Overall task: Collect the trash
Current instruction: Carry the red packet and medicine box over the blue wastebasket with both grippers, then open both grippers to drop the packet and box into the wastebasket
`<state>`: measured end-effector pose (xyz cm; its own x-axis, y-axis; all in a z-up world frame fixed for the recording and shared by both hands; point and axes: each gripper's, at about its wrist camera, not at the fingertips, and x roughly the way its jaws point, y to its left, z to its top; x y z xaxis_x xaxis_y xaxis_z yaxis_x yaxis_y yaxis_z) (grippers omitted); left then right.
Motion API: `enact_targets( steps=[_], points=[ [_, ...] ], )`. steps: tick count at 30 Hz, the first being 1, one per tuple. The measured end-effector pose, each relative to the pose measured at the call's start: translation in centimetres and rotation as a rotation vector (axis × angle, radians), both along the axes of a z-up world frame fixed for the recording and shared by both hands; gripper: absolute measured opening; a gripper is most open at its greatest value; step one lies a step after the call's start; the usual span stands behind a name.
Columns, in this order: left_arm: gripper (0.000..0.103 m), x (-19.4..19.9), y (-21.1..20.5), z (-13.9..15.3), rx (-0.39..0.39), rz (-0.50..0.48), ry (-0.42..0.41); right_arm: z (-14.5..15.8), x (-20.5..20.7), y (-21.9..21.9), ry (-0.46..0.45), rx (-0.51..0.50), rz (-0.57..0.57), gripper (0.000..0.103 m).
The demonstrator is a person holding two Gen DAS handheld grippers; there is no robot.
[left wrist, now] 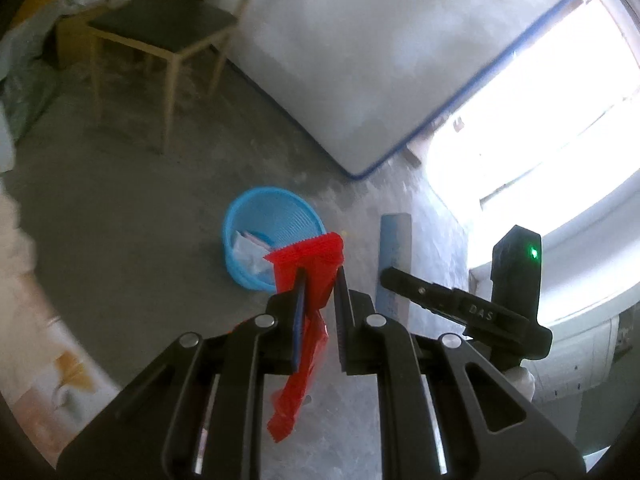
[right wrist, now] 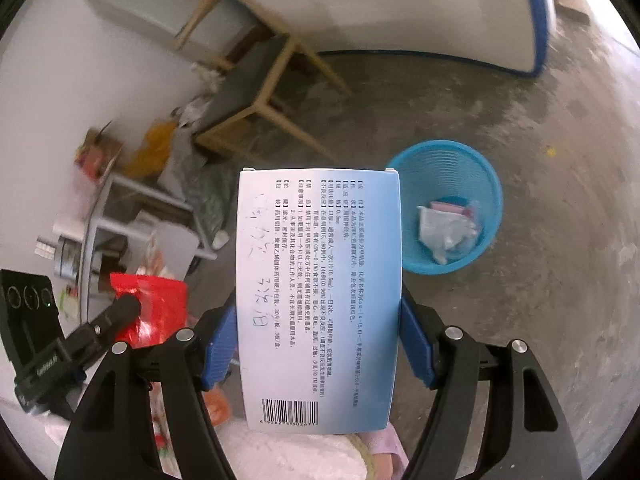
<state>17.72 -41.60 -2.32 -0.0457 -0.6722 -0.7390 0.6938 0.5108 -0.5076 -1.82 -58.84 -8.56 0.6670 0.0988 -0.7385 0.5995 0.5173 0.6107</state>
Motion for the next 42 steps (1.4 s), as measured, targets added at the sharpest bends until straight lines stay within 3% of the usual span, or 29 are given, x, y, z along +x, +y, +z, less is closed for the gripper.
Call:
enact_targets(
  steps=[8,10,11,12,15,20,25,32,35,38,42],
  points=[
    [0.012,0.5,-9.3,-5.3,0.03,-0.071,-0.007,-5.9,3.4,-6.1,0.055,0.013,-0.051,0.069],
    [0.031,1.3,-11.4,-6.8,0.043,-0.074,0.006,-7.7,5.2,-7.7,0.074,-0.002,-0.045,0.069],
    [0.049,1.7,-12.7,-7.8,0.087,-0.059,-0.012,-8.7,6.1,-8.4,0.096,-0.02,-0.048,0.07],
    [0.052,1.9,-13.5,-8.5,0.135,-0.034,-0.057,-9.7,6.5,-9.1,0.119,-0.038,-0.064,0.072],
    [0.064,2.3,-14.7,-9.8,0.151,-0.053,-0.085,-12.6,7.9,-10.5,0.186,-0.085,-0.108,0.077],
    [0.065,2.6,-12.0,-9.6,0.125,-0.044,-0.096,-14.9,7.8,-10.8,0.219,-0.093,-0.174,0.077],
    [0.065,2.4,-7.9,-6.7,0.067,0.012,-0.158,-12.5,6.9,-9.1,0.173,-0.155,-0.161,0.077],
    [0.067,0.8,2.8,0.5,-0.042,0.14,-0.286,-4.2,5.7,-3.4,0.029,-0.271,-0.046,0.077],
    [0.069,0.4,7.5,2.8,-0.063,0.229,-0.339,0.1,6.4,0.2,-0.041,-0.308,0.043,0.077],
    [0.07,0.2,13.1,4.0,-0.099,0.321,-0.333,4.1,7.8,4.9,-0.123,-0.347,0.161,0.077],
    [0.07,1.6,19.5,5.0,-0.063,0.429,-0.319,7.6,11.2,12.2,-0.206,-0.368,0.337,0.077]
  ],
)
